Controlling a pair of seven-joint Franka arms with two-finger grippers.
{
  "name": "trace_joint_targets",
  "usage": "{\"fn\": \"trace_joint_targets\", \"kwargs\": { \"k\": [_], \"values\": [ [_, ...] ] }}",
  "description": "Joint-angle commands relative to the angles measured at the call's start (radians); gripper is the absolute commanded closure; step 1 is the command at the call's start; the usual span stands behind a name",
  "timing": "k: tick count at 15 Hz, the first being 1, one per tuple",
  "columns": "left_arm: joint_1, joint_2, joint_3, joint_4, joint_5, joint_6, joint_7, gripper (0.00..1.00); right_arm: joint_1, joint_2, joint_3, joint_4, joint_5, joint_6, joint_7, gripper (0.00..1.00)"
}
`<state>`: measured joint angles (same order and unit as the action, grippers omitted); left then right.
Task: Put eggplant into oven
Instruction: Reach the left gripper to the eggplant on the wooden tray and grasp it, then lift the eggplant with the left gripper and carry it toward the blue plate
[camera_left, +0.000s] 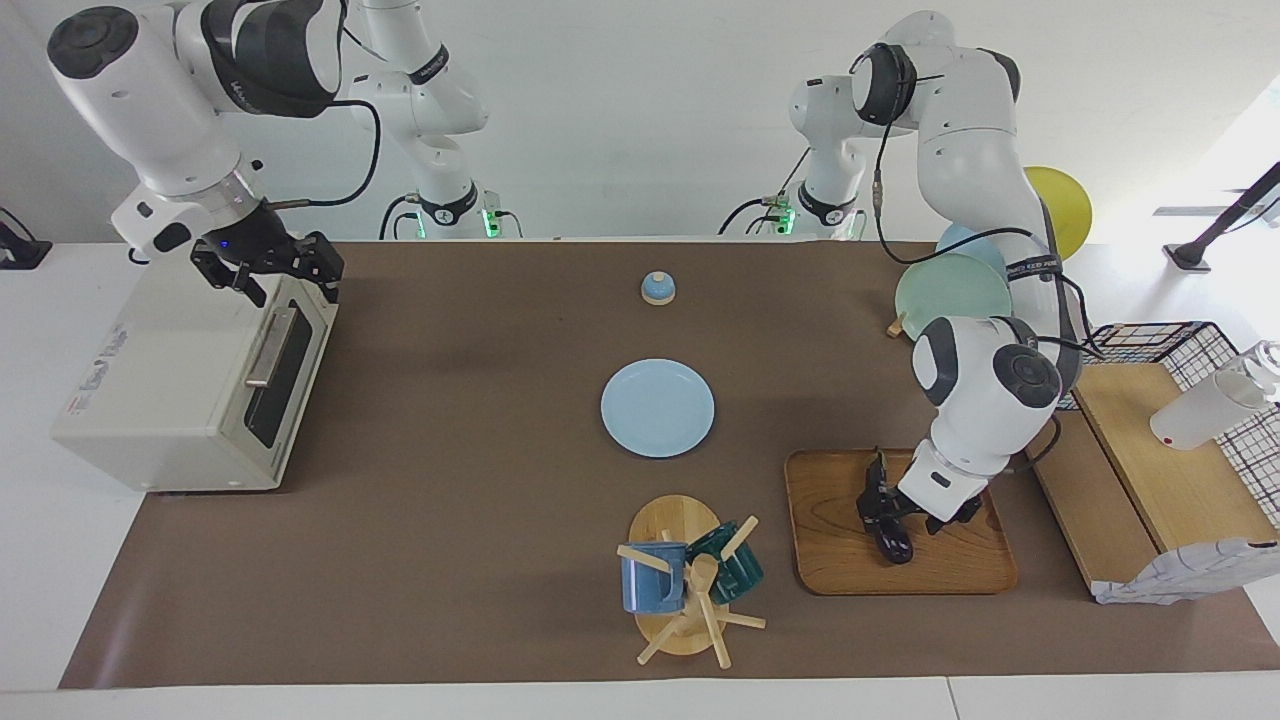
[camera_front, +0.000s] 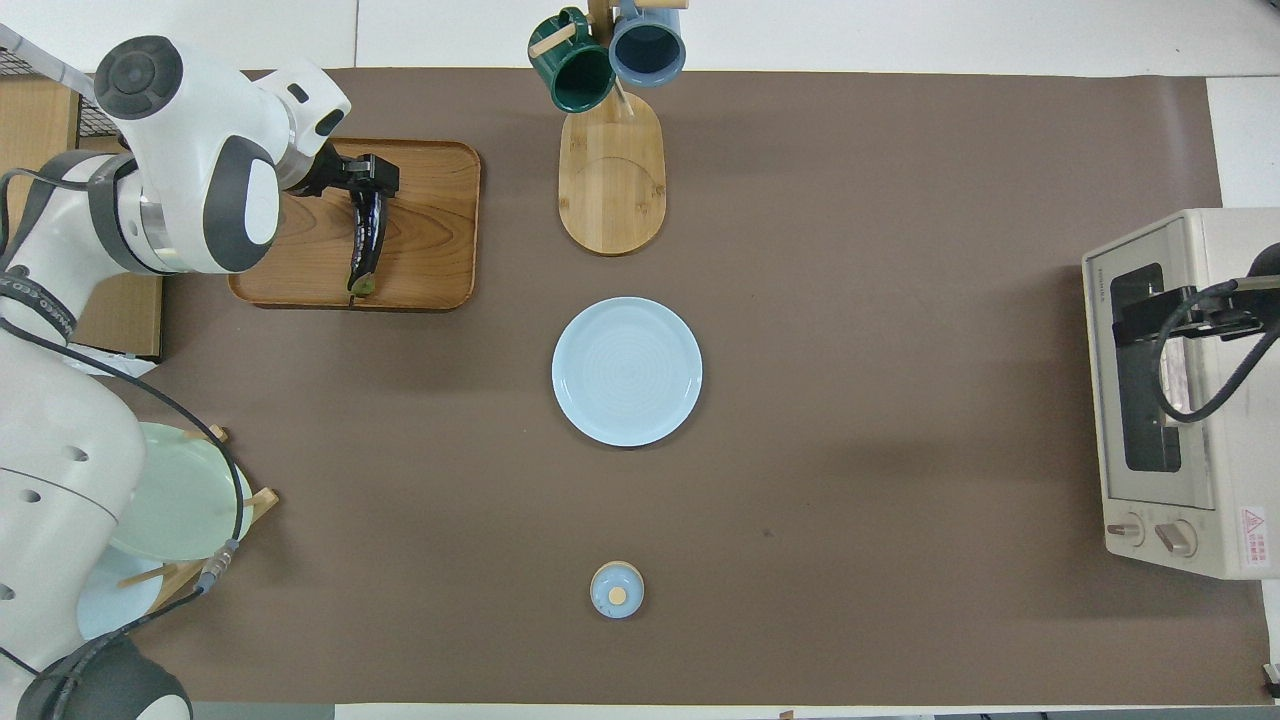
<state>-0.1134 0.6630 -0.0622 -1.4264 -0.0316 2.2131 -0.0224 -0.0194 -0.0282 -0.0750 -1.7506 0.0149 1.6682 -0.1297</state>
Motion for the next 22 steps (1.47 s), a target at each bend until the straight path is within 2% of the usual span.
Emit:
{"fn": "trace_joint_targets", "kwargs": {
  "k": [1,2,4,6,8,9,12,13,16,18,20,22],
  "values": [
    [-0.006,-0.025,0.005,-0.043,0.016,0.023,0.009,0.0,-0.01,-0.022,0.001,-0.041,0.011,0.036,-0.045,0.94],
    [-0.006,-0.032,0.005,-0.066,0.016,0.028,0.009,0.06,-0.016,-0.024,0.001,-0.052,0.011,0.048,-0.068,0.99],
    [-0.006,-0.051,0.005,-0.114,0.016,0.049,0.015,0.21,-0.03,-0.032,0.001,-0.073,0.011,0.051,-0.105,1.0],
    [-0.008,-0.057,0.005,-0.118,0.015,0.039,0.015,0.53,-0.047,-0.038,0.0,-0.092,0.007,0.074,-0.113,1.0],
    [-0.008,-0.059,0.004,-0.114,0.01,0.022,0.015,0.93,-0.036,-0.033,0.001,-0.116,-0.054,0.135,-0.082,1.0],
    [-0.005,-0.06,0.004,-0.097,0.006,-0.012,0.015,1.0,-0.033,-0.033,0.001,-0.142,-0.075,0.168,-0.044,1.0],
    [0.003,-0.065,0.005,-0.005,-0.043,-0.127,0.007,1.0,-0.04,-0.027,0.001,-0.158,-0.136,0.17,-0.018,1.0],
    [0.003,-0.106,0.008,-0.015,-0.063,-0.133,-0.001,1.0,-0.039,-0.026,0.001,-0.156,-0.139,0.17,0.007,1.0],
    [-0.012,-0.235,0.005,-0.091,-0.07,-0.199,-0.126,1.0,-0.034,-0.029,0.001,-0.173,-0.142,0.18,0.05,1.0],
    [-0.076,-0.285,0.004,-0.12,-0.071,-0.254,-0.207,1.0,-0.043,-0.024,0.001,-0.181,-0.154,0.206,0.033,1.0],
    [-0.181,-0.321,0.005,-0.188,-0.071,-0.239,-0.373,1.0,-0.051,-0.021,0.001,-0.2,-0.155,0.215,0.021,1.0],
    [-0.264,-0.355,0.004,-0.277,-0.071,-0.149,-0.442,1.0,-0.062,-0.021,0.001,-0.228,-0.155,0.246,0.018,1.0]
  ]
}}
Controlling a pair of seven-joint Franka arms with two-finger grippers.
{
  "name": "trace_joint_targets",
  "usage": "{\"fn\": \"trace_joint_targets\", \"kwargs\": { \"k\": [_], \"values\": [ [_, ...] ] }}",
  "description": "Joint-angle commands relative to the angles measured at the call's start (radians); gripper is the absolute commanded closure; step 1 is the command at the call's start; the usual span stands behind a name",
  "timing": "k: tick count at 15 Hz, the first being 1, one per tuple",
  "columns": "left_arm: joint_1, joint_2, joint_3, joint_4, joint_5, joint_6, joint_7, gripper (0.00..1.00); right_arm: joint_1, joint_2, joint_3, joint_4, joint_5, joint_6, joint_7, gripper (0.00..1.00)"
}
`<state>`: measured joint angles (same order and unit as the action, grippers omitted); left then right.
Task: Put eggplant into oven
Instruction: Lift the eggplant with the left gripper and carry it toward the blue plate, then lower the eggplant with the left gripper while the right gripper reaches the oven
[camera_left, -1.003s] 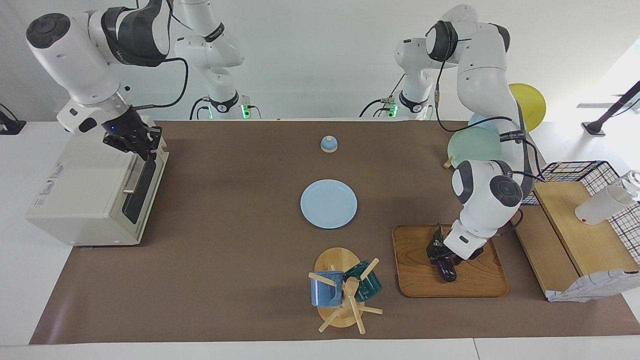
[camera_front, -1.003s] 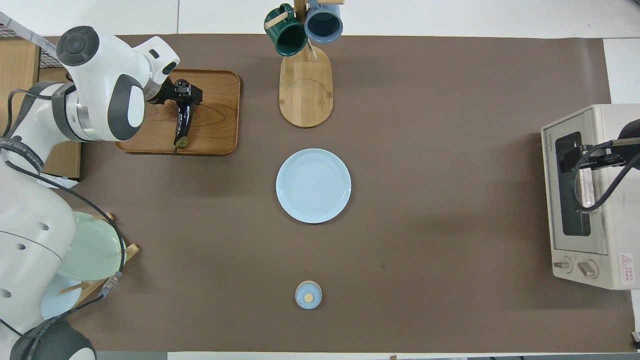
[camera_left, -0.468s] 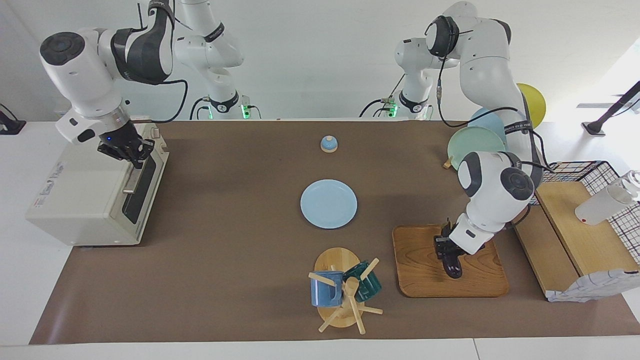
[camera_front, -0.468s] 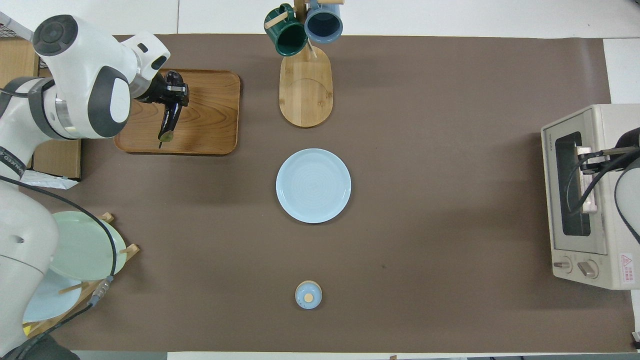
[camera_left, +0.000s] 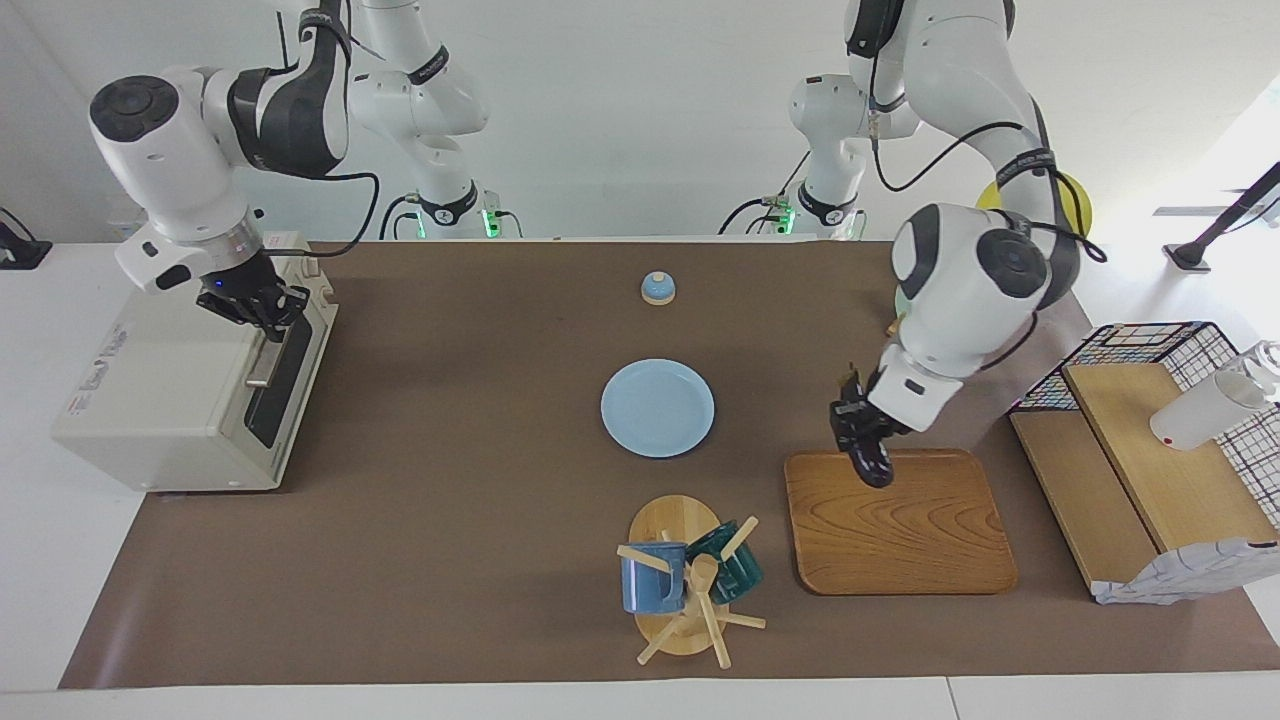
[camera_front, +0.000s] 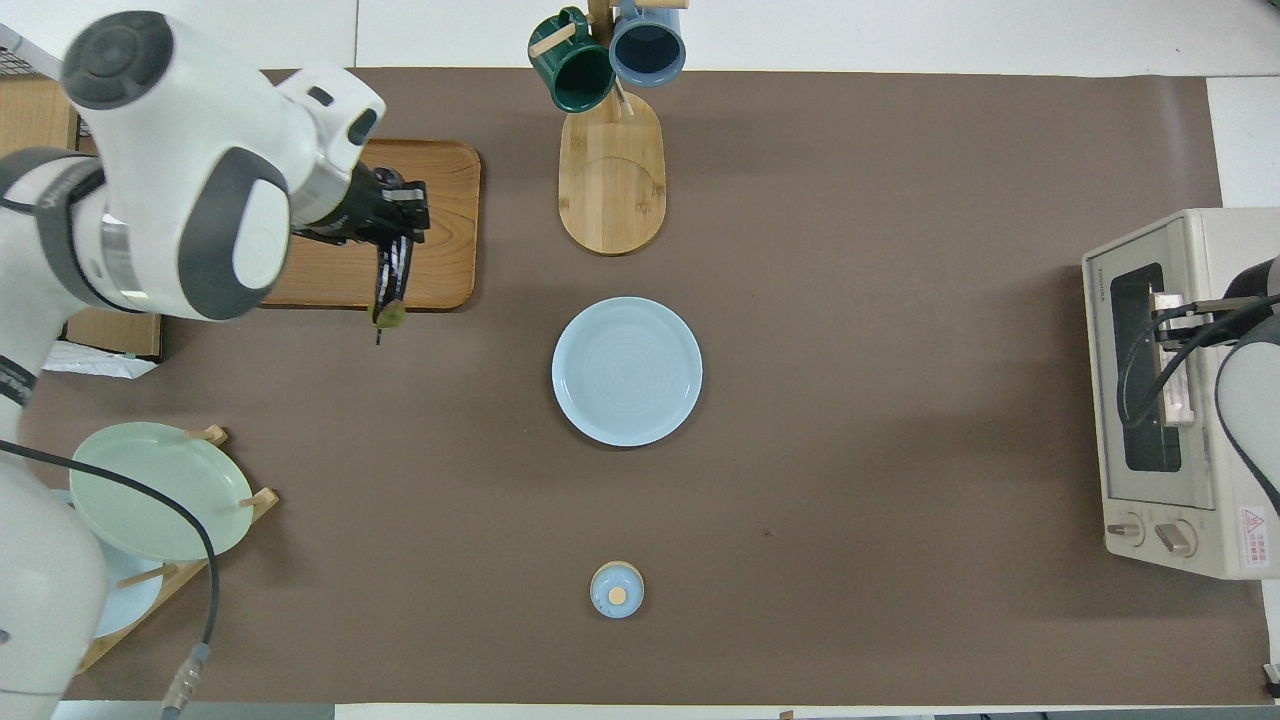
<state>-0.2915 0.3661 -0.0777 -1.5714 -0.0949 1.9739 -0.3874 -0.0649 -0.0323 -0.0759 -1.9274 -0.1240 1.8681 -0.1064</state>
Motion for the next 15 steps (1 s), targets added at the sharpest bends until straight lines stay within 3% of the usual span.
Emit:
{"fn": "trace_joint_targets", "kwargs": {
  "k": [1,4,7,12,15],
  "values": [
    [-0.122,-0.076,0.019,-0.183,-0.012,0.127,-0.09,1.0,-0.027,-0.017,0.002,-0.064,-0.016,0.066,-0.016,1.0],
    [-0.239,-0.119,0.019,-0.332,-0.086,0.307,-0.114,1.0,-0.048,-0.015,0.002,-0.073,-0.034,0.102,-0.119,1.0],
    [-0.32,-0.067,0.021,-0.34,-0.085,0.388,-0.165,1.0,-0.058,-0.015,0.002,-0.09,-0.034,0.103,-0.118,1.0],
    [-0.359,-0.021,0.021,-0.341,-0.085,0.453,-0.177,1.0,-0.056,-0.015,0.004,-0.113,-0.031,0.128,-0.116,1.0],
    [-0.37,-0.013,0.021,-0.357,-0.085,0.477,-0.179,1.0,-0.01,-0.005,0.005,-0.171,-0.026,0.224,-0.096,1.0]
  ]
}}
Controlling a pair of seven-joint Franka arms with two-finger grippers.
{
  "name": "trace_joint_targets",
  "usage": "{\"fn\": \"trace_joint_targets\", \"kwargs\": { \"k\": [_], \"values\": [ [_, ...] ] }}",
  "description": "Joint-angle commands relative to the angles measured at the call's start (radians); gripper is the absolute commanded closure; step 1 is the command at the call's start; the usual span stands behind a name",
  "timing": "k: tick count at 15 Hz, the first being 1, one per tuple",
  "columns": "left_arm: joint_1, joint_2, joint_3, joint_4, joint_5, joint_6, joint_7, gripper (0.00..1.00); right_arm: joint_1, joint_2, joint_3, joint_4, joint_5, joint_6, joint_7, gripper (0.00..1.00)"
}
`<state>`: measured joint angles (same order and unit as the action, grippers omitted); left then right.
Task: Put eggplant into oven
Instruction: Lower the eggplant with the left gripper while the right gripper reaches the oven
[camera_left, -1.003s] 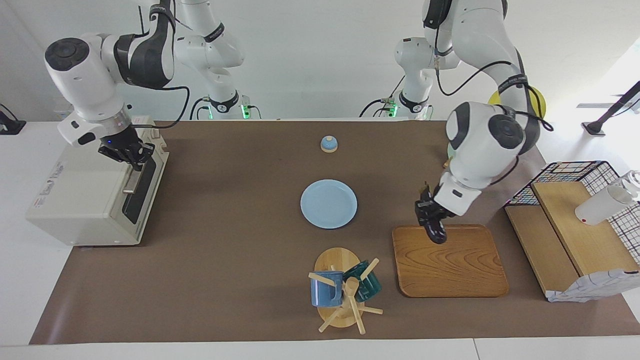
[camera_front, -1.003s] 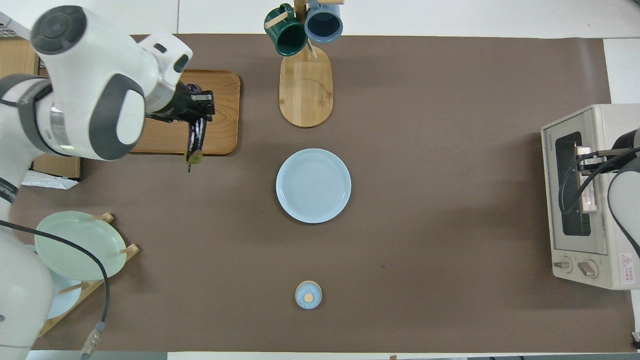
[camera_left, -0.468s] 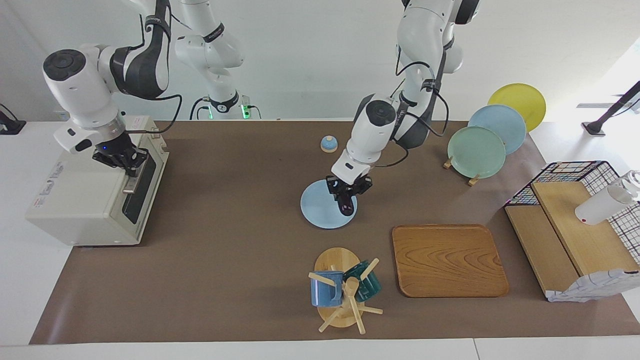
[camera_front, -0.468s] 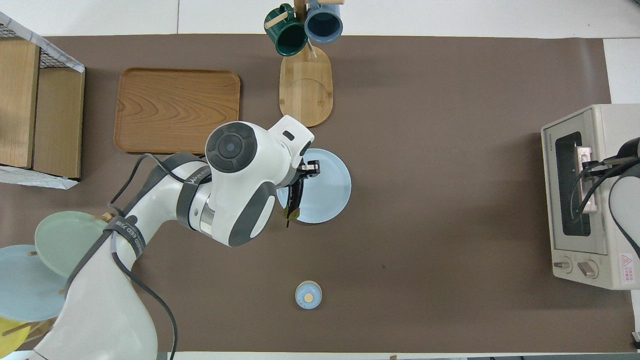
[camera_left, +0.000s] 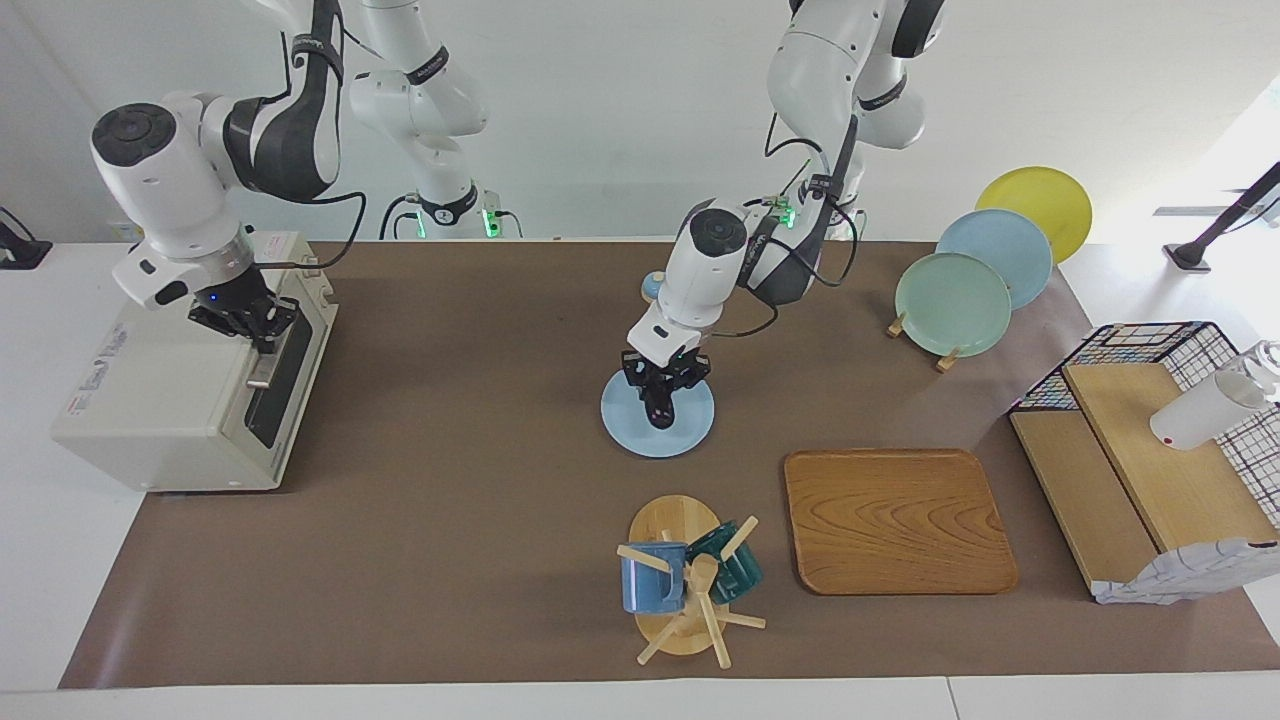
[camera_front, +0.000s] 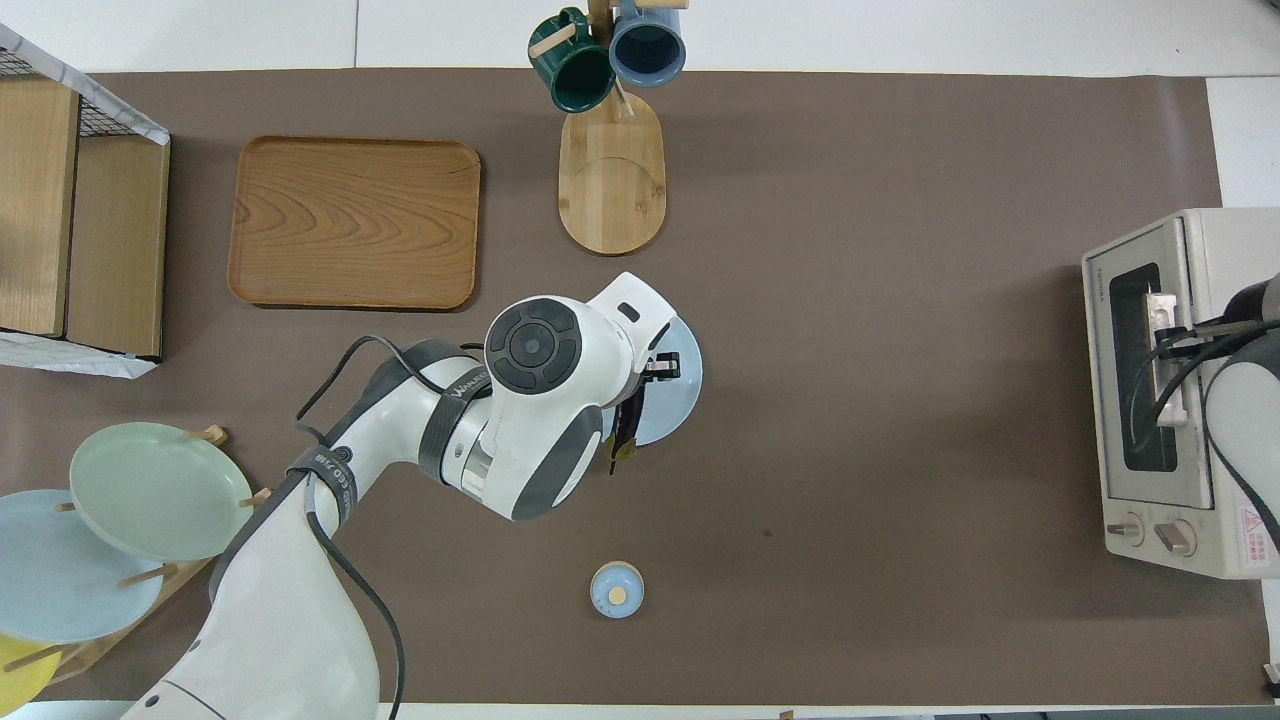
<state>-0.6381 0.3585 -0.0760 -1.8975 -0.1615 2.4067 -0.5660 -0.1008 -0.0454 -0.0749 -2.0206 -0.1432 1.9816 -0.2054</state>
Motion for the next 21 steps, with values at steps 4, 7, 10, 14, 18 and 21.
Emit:
{"fn": "trace_joint_targets", "kwargs": {
  "k": [4,7,10,14,18,21],
  "values": [
    [-0.02,0.01,0.019,-0.037,-0.018,0.065,0.012,0.98,0.052,0.041,0.007,-0.081,-0.001,0.153,0.006,1.0],
    [-0.017,0.01,0.019,-0.035,-0.018,0.06,0.012,0.22,0.082,0.073,0.01,-0.081,0.008,0.201,0.011,1.0],
    [-0.009,0.004,0.022,-0.025,-0.018,0.031,0.014,0.0,0.104,0.105,0.01,-0.09,0.048,0.246,0.014,1.0],
    [0.102,-0.09,0.027,0.014,-0.016,-0.12,0.087,0.0,0.118,0.119,0.01,-0.144,0.048,0.352,0.024,1.0],
    [0.254,-0.16,0.031,0.104,-0.006,-0.349,0.214,0.0,0.122,0.151,0.012,-0.156,0.05,0.388,0.069,1.0],
    [0.391,-0.242,0.033,0.117,0.017,-0.448,0.336,0.0,0.158,0.186,0.012,-0.156,0.05,0.414,0.119,1.0]
  ]
}}
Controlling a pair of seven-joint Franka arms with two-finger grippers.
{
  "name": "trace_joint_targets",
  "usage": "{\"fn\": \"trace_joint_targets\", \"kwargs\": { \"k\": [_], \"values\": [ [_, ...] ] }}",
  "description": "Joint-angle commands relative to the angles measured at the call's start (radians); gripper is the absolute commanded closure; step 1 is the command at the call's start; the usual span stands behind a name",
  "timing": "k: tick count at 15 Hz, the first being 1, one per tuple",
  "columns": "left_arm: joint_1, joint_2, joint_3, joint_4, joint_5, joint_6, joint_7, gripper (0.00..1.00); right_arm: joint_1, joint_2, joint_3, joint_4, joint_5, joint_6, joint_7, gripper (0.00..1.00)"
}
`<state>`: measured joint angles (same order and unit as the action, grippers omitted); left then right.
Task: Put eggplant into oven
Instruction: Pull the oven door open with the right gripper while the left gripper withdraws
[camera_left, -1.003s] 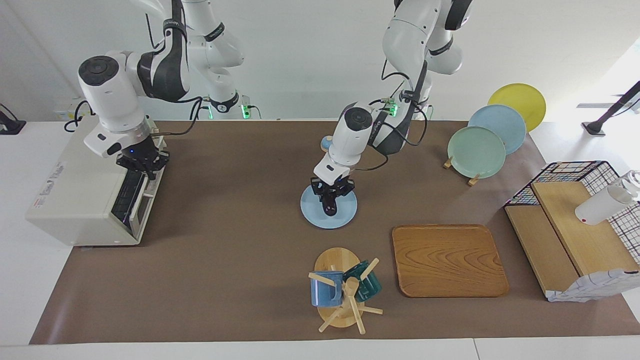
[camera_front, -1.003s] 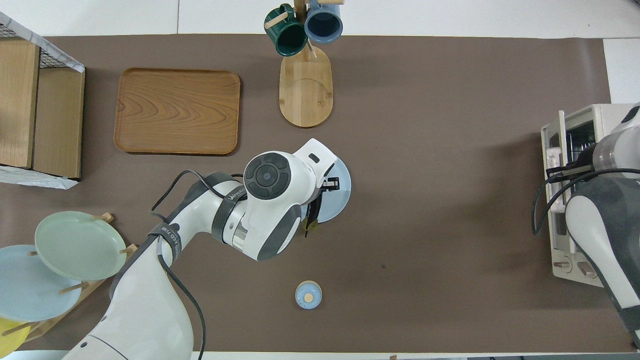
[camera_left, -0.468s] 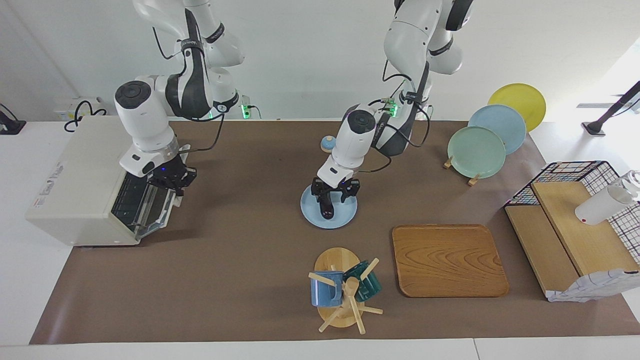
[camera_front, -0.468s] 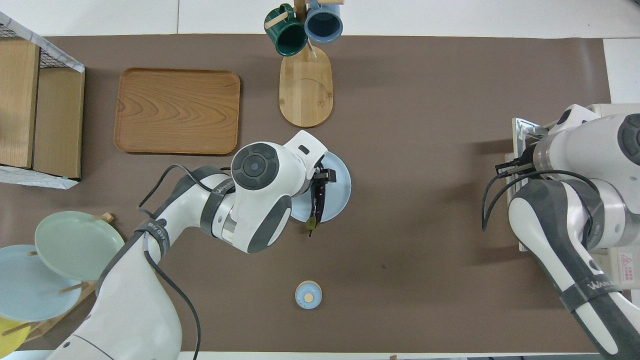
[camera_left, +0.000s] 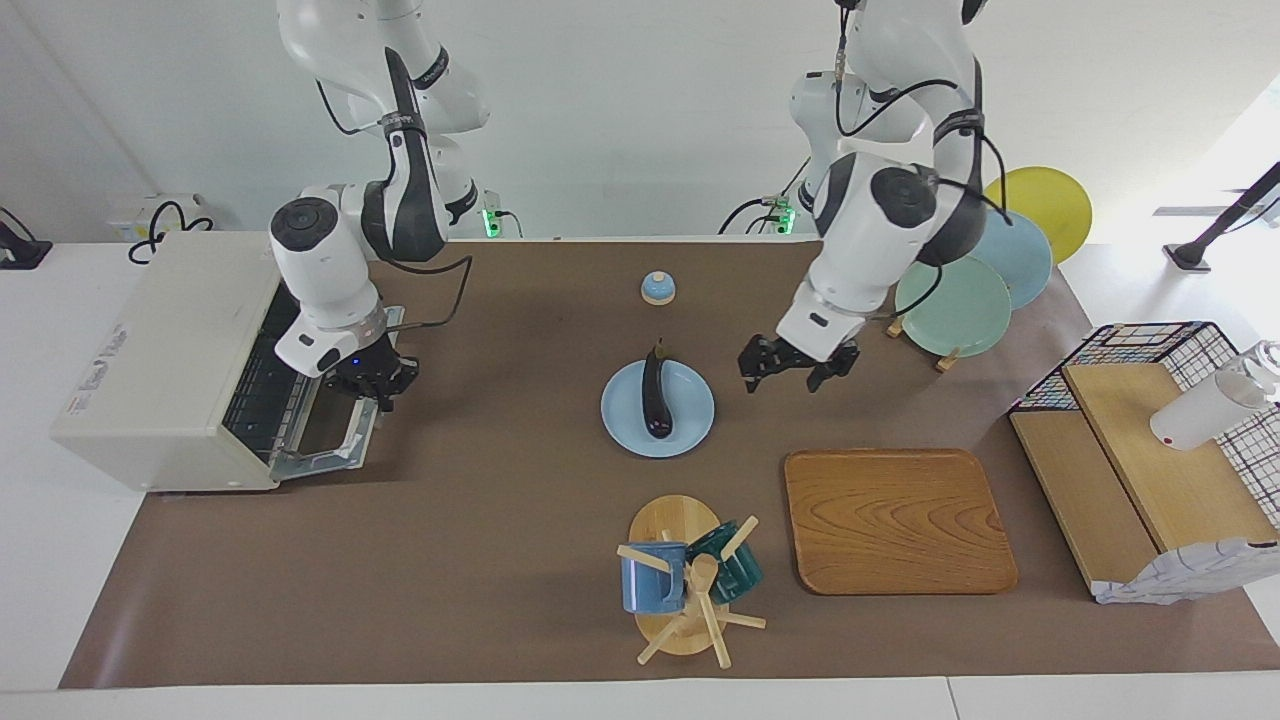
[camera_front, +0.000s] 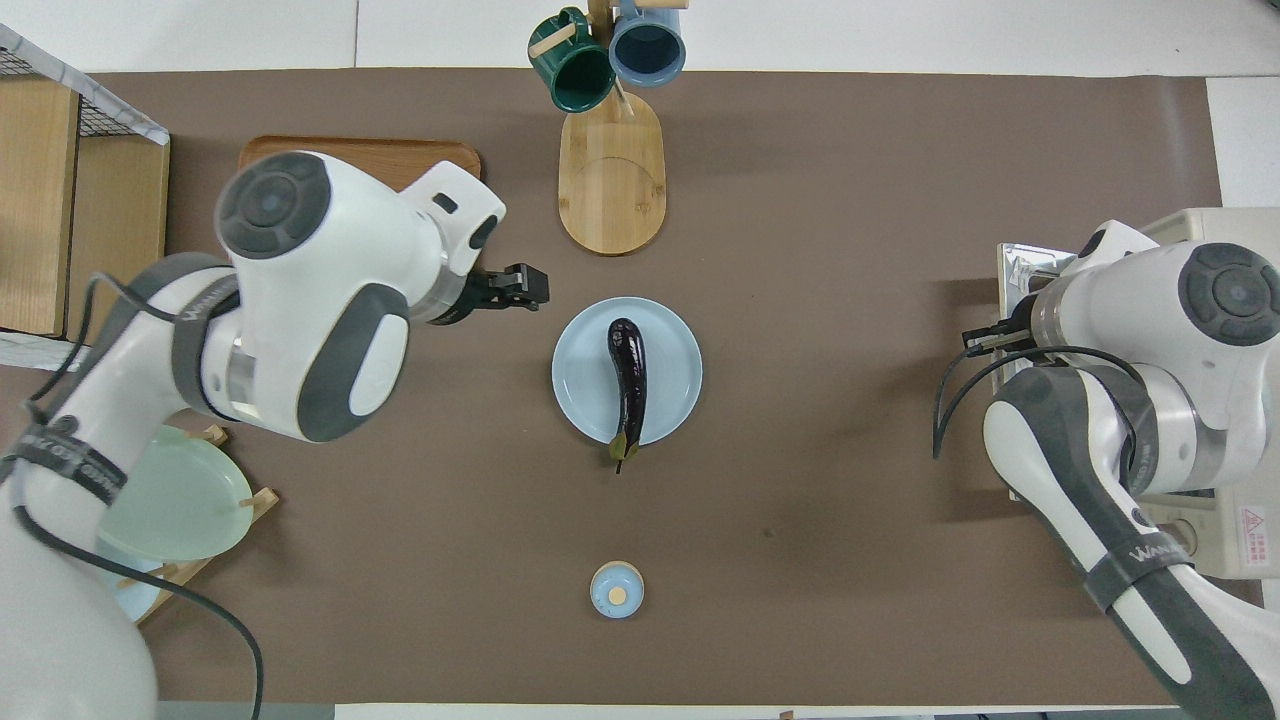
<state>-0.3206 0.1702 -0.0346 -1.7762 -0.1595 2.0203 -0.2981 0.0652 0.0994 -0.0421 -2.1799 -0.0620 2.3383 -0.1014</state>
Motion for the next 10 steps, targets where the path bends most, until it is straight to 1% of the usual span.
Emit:
{"fn": "trace_joint_targets", "kwargs": {
  "k": [1,2,3,5,8,10],
  "values": [
    [0.109,-0.081,-0.008,-0.005,0.055,-0.093,0.1,0.0,-0.007,0.046,-0.021,0.002,-0.032,0.064,0.014,1.0],
    [0.133,-0.107,-0.007,-0.005,0.081,-0.124,0.138,0.0,-0.007,0.046,-0.021,0.002,-0.032,0.065,0.014,1.0],
    [0.168,-0.132,-0.005,-0.005,0.086,-0.153,0.183,0.0,-0.008,0.046,-0.021,-0.011,-0.032,0.073,0.014,1.0],
    [0.204,-0.175,-0.005,-0.006,0.089,-0.22,0.232,0.0,-0.008,0.059,-0.021,-0.017,-0.029,0.082,0.025,1.0],
    [0.219,-0.247,-0.007,-0.029,0.121,-0.291,0.249,0.0,-0.004,0.062,-0.021,-0.017,-0.029,0.093,0.035,1.0],
    [0.221,-0.255,-0.008,-0.028,0.123,-0.333,0.249,0.0,0.019,0.062,-0.021,-0.02,-0.027,0.095,0.086,1.0]
  ]
}}
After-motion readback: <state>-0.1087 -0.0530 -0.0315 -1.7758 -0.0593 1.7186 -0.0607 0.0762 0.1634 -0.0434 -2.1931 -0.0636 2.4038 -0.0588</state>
